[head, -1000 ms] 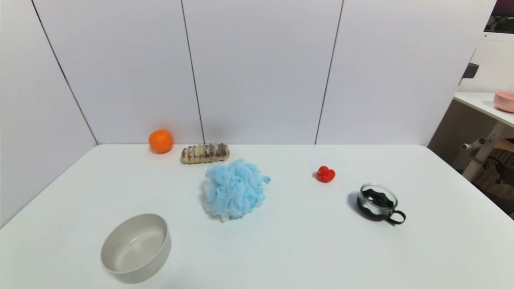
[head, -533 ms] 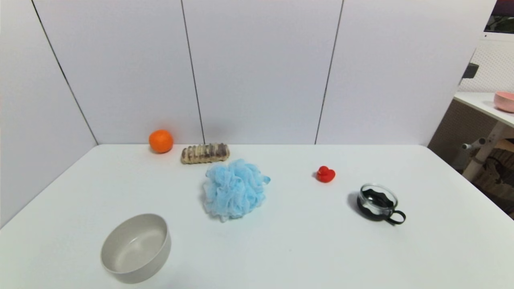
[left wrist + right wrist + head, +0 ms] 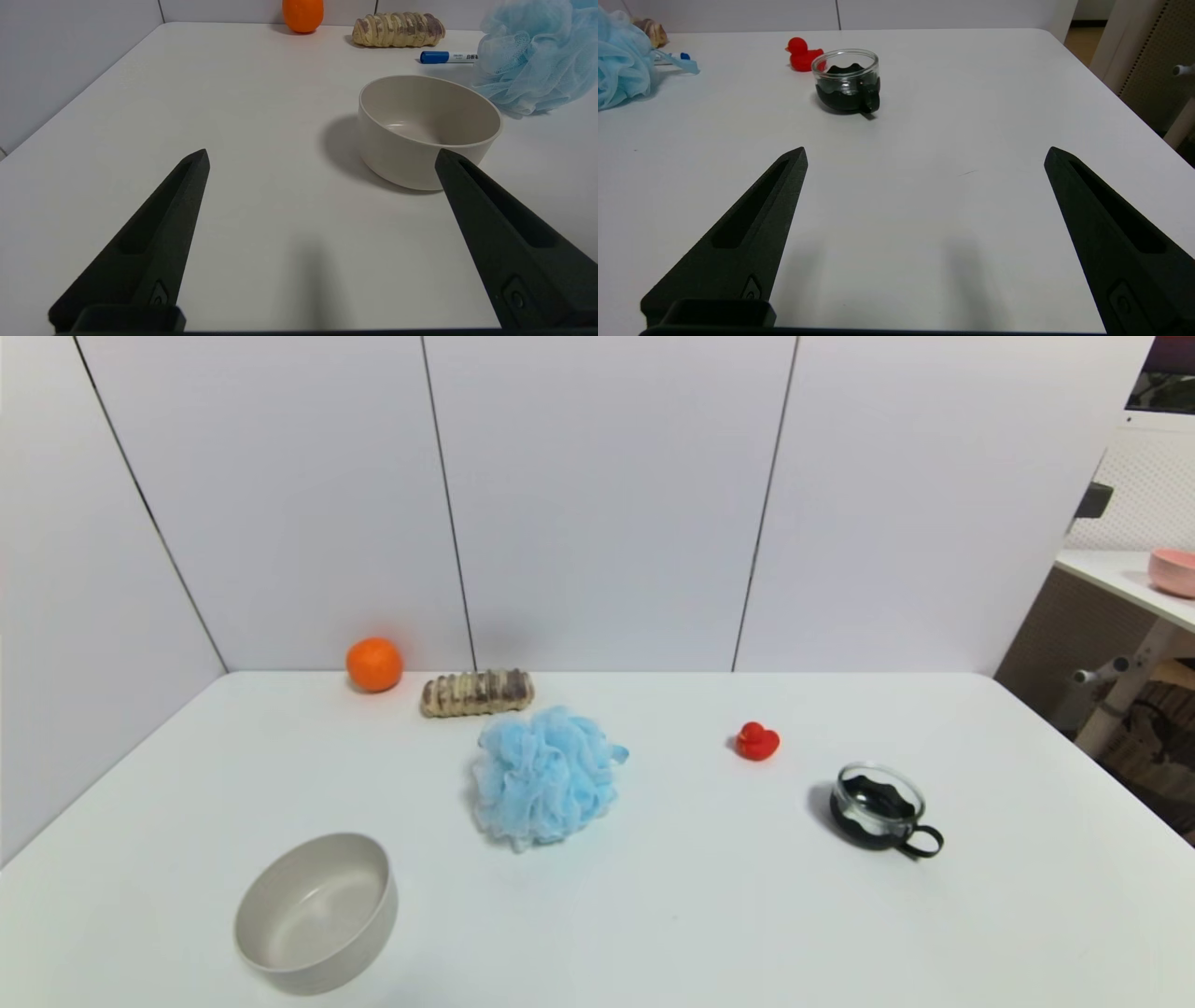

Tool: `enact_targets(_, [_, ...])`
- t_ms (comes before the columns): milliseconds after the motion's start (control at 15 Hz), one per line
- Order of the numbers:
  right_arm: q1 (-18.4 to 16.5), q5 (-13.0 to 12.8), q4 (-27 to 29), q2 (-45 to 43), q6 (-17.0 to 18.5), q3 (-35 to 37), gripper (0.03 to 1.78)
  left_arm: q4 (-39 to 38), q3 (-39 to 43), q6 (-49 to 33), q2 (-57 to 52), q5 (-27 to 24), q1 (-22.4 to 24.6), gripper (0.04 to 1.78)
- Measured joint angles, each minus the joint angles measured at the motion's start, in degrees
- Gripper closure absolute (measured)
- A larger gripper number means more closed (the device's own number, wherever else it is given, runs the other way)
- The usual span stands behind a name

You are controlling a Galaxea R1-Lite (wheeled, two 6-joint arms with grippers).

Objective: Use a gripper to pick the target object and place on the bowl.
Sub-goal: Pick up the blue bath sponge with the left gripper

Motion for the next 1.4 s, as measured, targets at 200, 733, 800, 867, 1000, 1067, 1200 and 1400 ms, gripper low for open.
enact_targets(200, [0.0, 0.0, 0.0, 0.0, -0.02, 0.0, 0.06, 1.71, -0.9, 0.77, 1.9, -0.05, 0.0, 0.11])
enact_targets(733, [0.0, 0.0, 0.0, 0.0, 0.0, 0.0, 0.06, 3.78, -19.26, 1.48, 22.19, -3.72, -1.07, 0.11])
enact_targets(800, [0.0, 0.0, 0.0, 0.0, 0.01, 0.0, 0.06, 3.91, -22.19, 1.65, 26.08, -4.55, -1.29, 0.11])
enact_targets(867, [0.0, 0.0, 0.0, 0.0, 0.0, 0.0, 0.06, 4.0, -25.44, 2.19, 30.43, -5.58, -1.54, 0.11])
enact_targets(1000, [0.0, 0.0, 0.0, 0.0, 0.0, 0.0, 0.06, 4.24, -32.05, 3.79, 39.25, -7.74, -2.15, 0.11])
enact_targets(1067, [0.0, 0.0, 0.02, 0.0, 0.01, 0.0, 0.06, 4.55, -35.26, 4.74, 43.5, -8.95, -2.58, 0.11])
enact_targets(1200, [0.0, 0.0, 0.0, 0.0, -0.02, 0.0, 0.06, 5.29, -41.16, 7.27, 51.76, -11.54, -4.02, 0.11])
enact_targets(1400, [0.0, 0.0, 0.0, 0.0, -0.02, 0.0, 0.06, 6.06, -49.31, 9.92, 64.2, -13.71, -8.59, 0.11])
